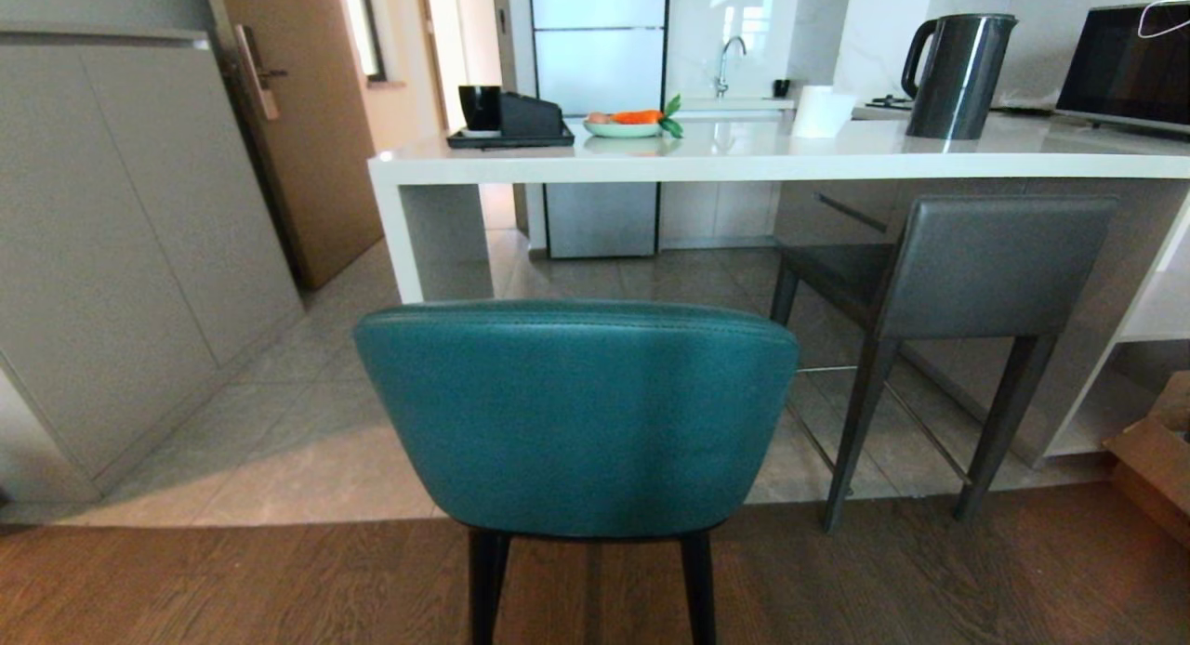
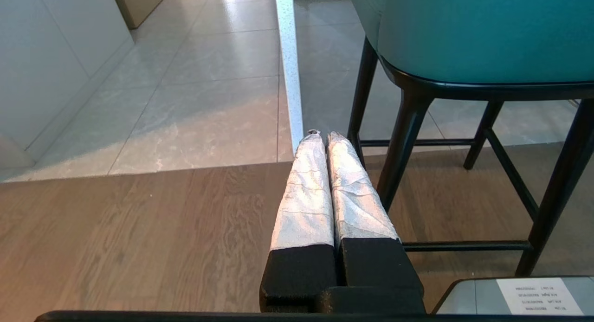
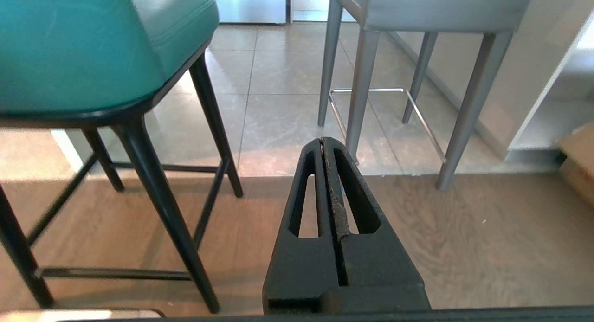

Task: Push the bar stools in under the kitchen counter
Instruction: Pull the gray chair out from under the dining table

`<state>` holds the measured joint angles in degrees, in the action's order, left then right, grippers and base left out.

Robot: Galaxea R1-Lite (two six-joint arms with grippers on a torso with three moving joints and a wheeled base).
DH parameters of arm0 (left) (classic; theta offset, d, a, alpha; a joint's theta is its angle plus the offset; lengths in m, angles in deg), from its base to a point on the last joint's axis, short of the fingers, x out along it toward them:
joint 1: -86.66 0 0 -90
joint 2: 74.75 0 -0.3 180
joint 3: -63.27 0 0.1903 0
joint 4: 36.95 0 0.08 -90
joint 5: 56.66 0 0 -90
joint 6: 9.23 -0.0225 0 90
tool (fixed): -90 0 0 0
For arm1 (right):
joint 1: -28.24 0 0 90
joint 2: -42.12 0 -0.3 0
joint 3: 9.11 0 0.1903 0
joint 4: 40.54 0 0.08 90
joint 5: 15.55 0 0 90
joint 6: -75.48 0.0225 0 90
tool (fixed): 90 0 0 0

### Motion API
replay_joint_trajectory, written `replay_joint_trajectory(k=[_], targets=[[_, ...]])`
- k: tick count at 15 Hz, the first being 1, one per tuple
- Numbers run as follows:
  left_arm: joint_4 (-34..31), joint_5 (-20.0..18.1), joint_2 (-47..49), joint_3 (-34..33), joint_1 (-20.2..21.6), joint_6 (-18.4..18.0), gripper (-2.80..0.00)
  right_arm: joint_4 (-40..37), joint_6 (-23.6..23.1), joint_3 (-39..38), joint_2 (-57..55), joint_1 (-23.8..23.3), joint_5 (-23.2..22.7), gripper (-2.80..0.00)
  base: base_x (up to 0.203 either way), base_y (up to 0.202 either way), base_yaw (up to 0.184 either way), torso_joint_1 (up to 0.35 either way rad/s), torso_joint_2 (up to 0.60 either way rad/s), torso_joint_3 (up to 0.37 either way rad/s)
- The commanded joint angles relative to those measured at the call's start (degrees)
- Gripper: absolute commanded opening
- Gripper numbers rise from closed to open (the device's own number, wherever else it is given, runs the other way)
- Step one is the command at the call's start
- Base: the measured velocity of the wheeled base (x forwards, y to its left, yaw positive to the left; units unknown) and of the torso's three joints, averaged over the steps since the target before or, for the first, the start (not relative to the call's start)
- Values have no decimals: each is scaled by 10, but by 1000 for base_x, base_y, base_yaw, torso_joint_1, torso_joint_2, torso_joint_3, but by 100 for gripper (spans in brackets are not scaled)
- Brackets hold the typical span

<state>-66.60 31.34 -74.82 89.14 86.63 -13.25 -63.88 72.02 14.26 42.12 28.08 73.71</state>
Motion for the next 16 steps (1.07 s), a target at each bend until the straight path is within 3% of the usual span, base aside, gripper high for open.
replay_joint_trajectory(k=[1, 3, 10, 13, 16], targets=[[0, 0, 1, -1, 0, 0, -280, 1, -2, -3, -1, 0, -1, -280, 0, 0, 0, 0, 0, 0], [-1, 0, 1, 0, 0, -1, -280, -1, -30, -3, -1, 0, -8, -280, 0, 0, 0, 0, 0, 0], [-2, 2, 1, 0, 0, 7, -280, -1, -32, -3, -1, 0, -8, -280, 0, 0, 0, 0, 0, 0], [-2, 2, 1, -1, 0, 7, -280, 0, 15, -3, -1, 0, -1, -280, 0, 0, 0, 0, 0, 0], [-1, 2, 1, -1, 0, 20, -280, 1, 26, -3, -1, 1, 6, -280, 0, 0, 0, 0, 0, 0]])
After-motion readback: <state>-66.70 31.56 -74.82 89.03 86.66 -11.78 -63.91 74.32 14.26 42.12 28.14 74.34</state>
